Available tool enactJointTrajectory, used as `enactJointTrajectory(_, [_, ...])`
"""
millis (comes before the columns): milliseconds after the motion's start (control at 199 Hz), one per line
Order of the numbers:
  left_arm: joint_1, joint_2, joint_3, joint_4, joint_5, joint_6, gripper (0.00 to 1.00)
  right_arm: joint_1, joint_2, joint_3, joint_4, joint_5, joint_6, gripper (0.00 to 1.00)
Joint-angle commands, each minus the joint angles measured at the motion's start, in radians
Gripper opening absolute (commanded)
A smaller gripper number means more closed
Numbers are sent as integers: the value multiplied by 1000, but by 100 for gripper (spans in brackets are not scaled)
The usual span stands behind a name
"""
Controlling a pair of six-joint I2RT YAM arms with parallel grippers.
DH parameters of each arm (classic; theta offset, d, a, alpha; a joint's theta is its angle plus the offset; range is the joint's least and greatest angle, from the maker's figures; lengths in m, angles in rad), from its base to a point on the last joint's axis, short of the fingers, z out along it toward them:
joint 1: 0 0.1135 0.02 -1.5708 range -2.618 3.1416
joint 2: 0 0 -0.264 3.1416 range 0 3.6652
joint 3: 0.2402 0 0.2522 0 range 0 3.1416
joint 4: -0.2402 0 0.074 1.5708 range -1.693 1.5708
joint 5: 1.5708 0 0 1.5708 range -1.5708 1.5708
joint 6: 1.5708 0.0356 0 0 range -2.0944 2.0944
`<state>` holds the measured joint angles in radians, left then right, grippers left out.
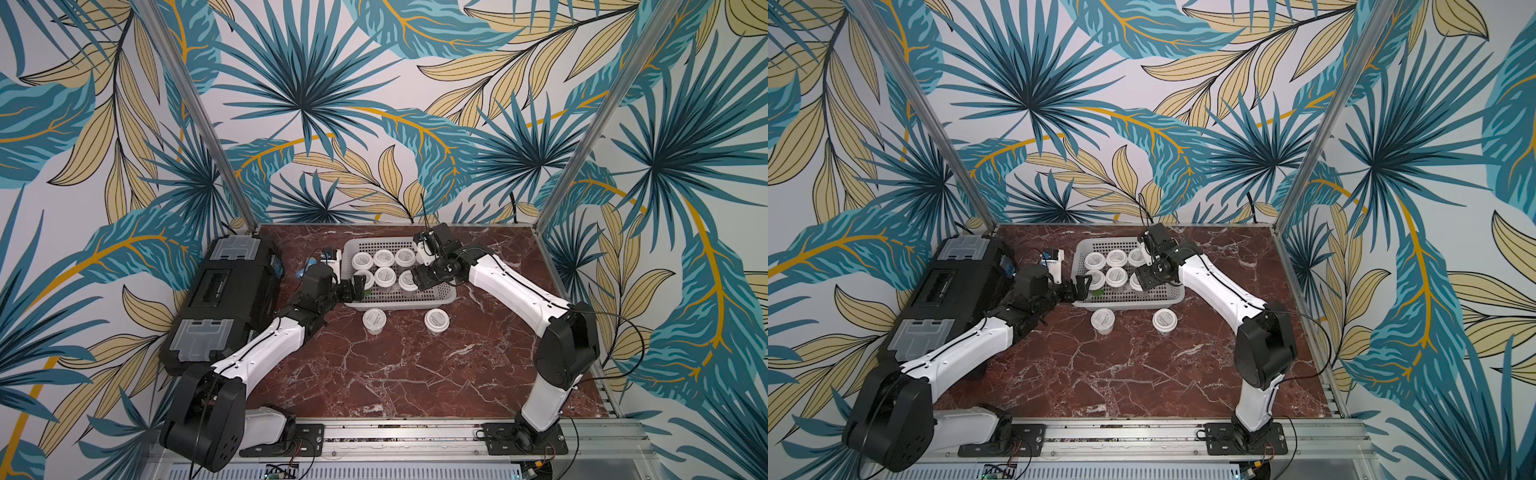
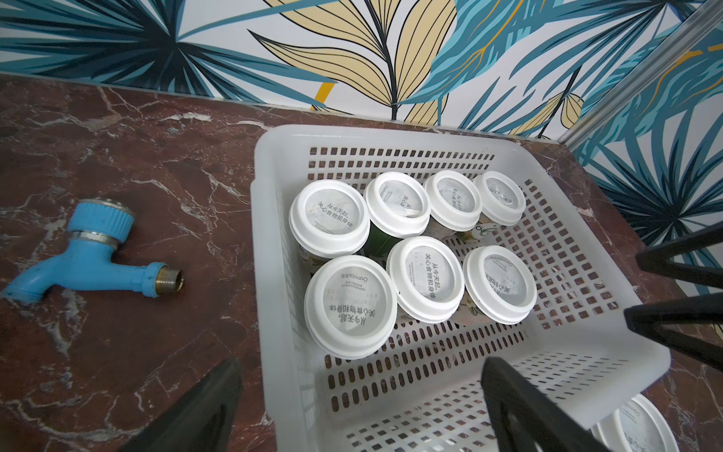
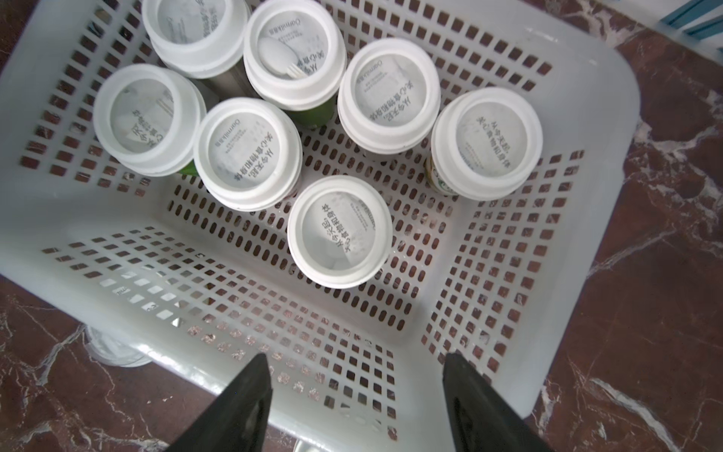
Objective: Put the yogurt in the basket
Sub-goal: Place the yogurt in the basket.
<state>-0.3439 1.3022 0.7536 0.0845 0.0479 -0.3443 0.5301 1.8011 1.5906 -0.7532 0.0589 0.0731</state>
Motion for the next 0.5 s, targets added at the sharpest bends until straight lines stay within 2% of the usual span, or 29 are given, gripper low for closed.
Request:
enactJointTrajectory(0, [-3, 6, 46, 0, -5, 12, 100, -8, 29, -44, 47, -34, 19, 69])
enactJointTrajectory(131, [-4, 5, 46, 0, -6, 11, 100, -15, 57, -26, 57, -46, 21, 64])
enactJointTrajectory(493, [-5, 5, 46, 0, -5, 13, 100, -25, 139, 13, 60, -63, 16, 59])
